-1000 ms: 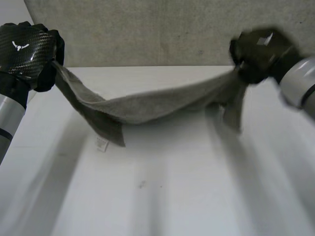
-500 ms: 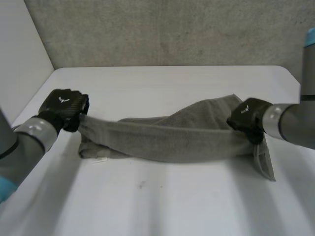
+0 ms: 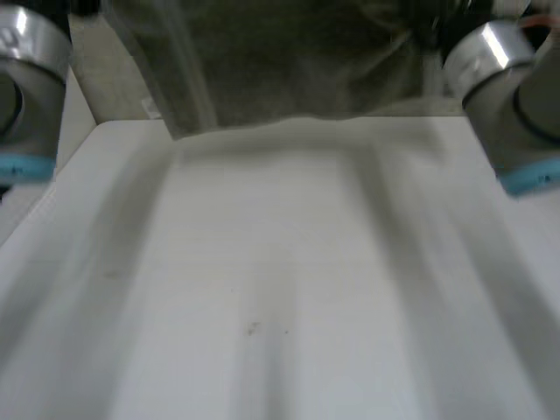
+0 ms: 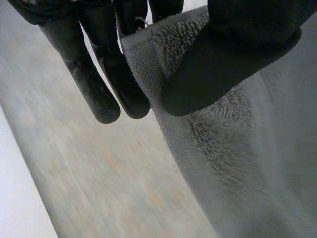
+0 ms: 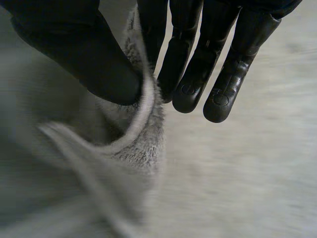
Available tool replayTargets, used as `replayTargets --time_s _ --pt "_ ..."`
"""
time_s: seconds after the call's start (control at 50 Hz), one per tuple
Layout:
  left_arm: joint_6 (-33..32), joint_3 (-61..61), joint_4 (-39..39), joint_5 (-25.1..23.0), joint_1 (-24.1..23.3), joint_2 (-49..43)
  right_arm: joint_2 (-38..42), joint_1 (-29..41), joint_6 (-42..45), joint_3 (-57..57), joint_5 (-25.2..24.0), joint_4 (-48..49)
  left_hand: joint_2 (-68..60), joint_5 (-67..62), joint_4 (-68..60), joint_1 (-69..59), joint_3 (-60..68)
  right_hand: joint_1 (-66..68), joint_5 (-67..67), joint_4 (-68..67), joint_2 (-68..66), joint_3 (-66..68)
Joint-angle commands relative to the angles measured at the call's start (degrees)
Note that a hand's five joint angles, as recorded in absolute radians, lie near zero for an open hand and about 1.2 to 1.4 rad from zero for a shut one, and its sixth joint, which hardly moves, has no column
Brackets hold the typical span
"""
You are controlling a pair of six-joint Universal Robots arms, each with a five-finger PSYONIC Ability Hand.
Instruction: Fold the laundry
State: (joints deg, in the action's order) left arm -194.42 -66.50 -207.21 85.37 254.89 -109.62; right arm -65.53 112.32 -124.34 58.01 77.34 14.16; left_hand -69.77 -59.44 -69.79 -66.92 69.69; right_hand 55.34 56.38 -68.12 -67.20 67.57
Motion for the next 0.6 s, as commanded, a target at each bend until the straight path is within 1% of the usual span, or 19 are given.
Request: replayTargets --time_s 0.02,0.04,0.08,0.1,0.14,0.26,0.3,0.32,0.34,0.36,0.38,0.42,0.44,0.46,0.48,0.52,0.54,0.58,0.6 --pt "-0.43 -20.48 -0.21 -6.34 2.71 0.81 2.76 -0.43 0.76 10.70 -7.02 -16.50 -10.23 -10.56 -10.21 -13.08 10.31 24.66 13.62 -11.88 -12.80 12.43" --pt "-0.43 -20.51 -0.22 -6.35 2.72 0.81 2.77 -0.43 0.77 10.72 -7.03 -16.53 -10.23 -10.56 -10.21 -13.08 10.31 24.66 13.62 -11.88 -12.80 12.43" --pt "-0.43 -26.81 -1.44 -7.67 2.89 0.46 6.80 -1.13 2.86 14.57 -7.38 -21.35 -10.23 -10.56 -10.21 -13.08 10.31 24.66 13.62 -11.88 -12.80 12.43" --pt "-0.43 -26.84 -1.45 -7.67 2.89 0.46 6.82 -1.13 2.87 14.59 -7.38 -21.36 -10.23 -10.56 -10.21 -13.08 10.31 24.66 13.62 -11.88 -12.80 12.43" --pt "-0.69 -32.35 -3.20 -8.46 3.15 0.20 10.40 -1.92 5.06 17.30 -7.47 -24.17 -10.23 -10.56 -10.21 -13.08 10.31 24.66 13.62 -11.88 -12.80 12.43" --pt "-3.95 -37.57 -5.31 -9.61 3.86 0.20 13.50 -2.19 3.49 18.54 -7.91 -24.53 -10.23 -10.56 -10.21 -13.08 10.31 24.66 13.62 -11.88 -12.80 12.43" --pt "-7.27 -39.40 -5.58 -10.39 5.26 0.81 13.85 -2.28 -0.79 18.45 -8.00 -24.18 -10.23 -10.56 -10.21 -13.08 10.31 24.66 13.62 -11.88 -12.80 12.43" --pt "-7.28 -39.41 -5.58 -10.40 5.26 0.81 13.85 -2.28 -0.82 18.45 -8.00 -24.18 -10.23 -10.56 -10.21 -13.08 10.31 24.66 13.62 -11.88 -12.80 12.43" --pt "-8.50 -39.76 -5.49 -10.83 5.87 0.90 13.76 -2.36 -4.30 18.45 -7.91 -23.57 -10.23 -10.56 -10.21 -13.08 10.31 23.05 12.01 -10.28 -11.19 10.83" --pt "-9.30 -40.02 -5.40 -11.01 6.31 0.99 13.50 -2.63 -8.25 18.72 -7.65 -22.78 -10.23 -10.56 -10.21 -13.08 10.31 12.21 1.17 0.56 -0.35 -0.01" --pt "-9.31 -40.03 -5.40 -11.01 6.32 0.99 13.50 -2.63 -8.29 18.72 -7.65 -22.77 -10.23 -10.56 -10.21 -13.08 10.31 12.10 1.07 0.67 -0.24 -0.12" --pt "-9.57 -40.11 -5.40 -11.01 6.41 1.16 12.45 -3.24 -16.42 19.68 -7.12 -21.90 -10.23 -10.56 -10.21 -13.08 10.31 -4.98 -16.02 17.76 16.84 -17.21" --pt "-9.57 -40.29 -5.31 -11.01 6.58 1.60 12.44 -3.24 -16.46 19.68 -7.12 -21.89 -10.23 -10.56 -10.21 -13.08 10.31 -5.05 -16.09 17.83 16.91 -17.28" --pt "-9.66 -40.29 -5.31 -11.01 6.84 2.39 11.57 -3.59 -20.20 20.47 -7.12 -21.81 -10.23 -10.56 -10.21 -13.08 10.31 -9.22 -20.26 21.99 21.08 -21.44" --pt "-9.66 -40.29 -5.31 -11.01 6.85 2.39 11.56 -3.60 -20.24 20.48 -7.12 -21.80 -10.23 -10.56 -10.21 -13.08 10.31 -9.26 -20.30 22.04 21.12 -21.49" --pt "-9.57 -40.73 -5.31 -10.92 7.98 3.97 9.46 -5.26 -26.89 22.75 -7.12 -20.32 -10.23 -10.56 -10.21 -13.08 10.31 -13.11 -24.15 25.89 24.98 -25.34" --pt "-9.57 -40.73 -5.31 -10.92 7.99 3.98 9.45 -5.27 -26.92 22.76 -7.12 -20.31 -10.23 -10.56 -10.21 -13.08 10.31 -13.13 -24.17 25.91 24.99 -25.36" --pt "-9.48 -40.99 -5.31 -10.75 9.39 4.76 7.09 -7.54 -32.43 25.82 -7.03 -17.16 -10.23 -10.56 -10.21 -13.08 10.31 -15.14 -26.18 27.92 27.00 -27.37" --pt "-9.48 -40.99 -5.31 -10.75 9.39 4.77 7.08 -7.55 -32.46 25.84 -7.03 -17.15 -10.23 -10.56 -10.21 -13.08 10.31 -15.15 -26.19 27.92 27.01 -27.37"
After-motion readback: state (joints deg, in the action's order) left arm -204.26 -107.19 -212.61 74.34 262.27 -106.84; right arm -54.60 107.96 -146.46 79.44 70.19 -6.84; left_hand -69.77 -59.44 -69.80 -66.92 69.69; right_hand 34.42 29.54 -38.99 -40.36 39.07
